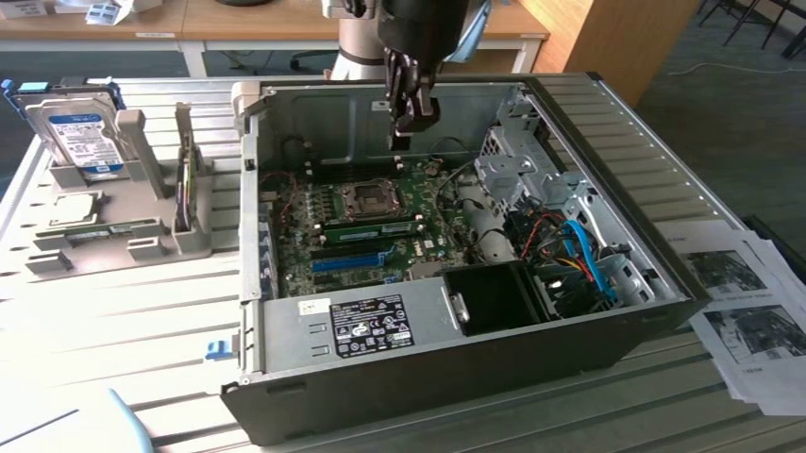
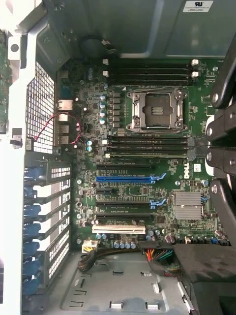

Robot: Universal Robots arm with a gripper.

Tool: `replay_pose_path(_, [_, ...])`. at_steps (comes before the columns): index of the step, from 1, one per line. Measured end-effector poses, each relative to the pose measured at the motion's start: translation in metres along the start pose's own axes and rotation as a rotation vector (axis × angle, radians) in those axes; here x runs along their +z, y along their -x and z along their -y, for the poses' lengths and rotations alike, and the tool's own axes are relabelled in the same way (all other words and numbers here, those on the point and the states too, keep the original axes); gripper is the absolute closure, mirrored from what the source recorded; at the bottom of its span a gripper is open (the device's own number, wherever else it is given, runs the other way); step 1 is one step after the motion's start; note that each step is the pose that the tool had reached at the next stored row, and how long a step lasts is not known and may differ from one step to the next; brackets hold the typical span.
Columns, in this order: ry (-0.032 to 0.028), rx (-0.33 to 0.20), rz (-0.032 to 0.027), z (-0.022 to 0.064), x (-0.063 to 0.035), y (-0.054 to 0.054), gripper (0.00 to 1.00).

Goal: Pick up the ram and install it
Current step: 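Press down the ram until it locks into place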

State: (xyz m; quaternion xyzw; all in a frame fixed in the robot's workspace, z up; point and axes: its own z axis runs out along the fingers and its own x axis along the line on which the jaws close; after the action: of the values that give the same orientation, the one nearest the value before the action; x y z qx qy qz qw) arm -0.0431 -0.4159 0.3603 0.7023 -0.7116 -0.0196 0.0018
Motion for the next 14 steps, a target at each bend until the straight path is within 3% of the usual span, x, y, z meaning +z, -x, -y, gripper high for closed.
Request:
replay_pose_path(11, [0.0000, 0.000, -0.0001, 0.0000, 0.0000, 0.0000, 0.91])
replay_pose_path(14, [-0.0006, 0.023, 0.0007, 0.0000, 0.0001, 0.0000, 0.91])
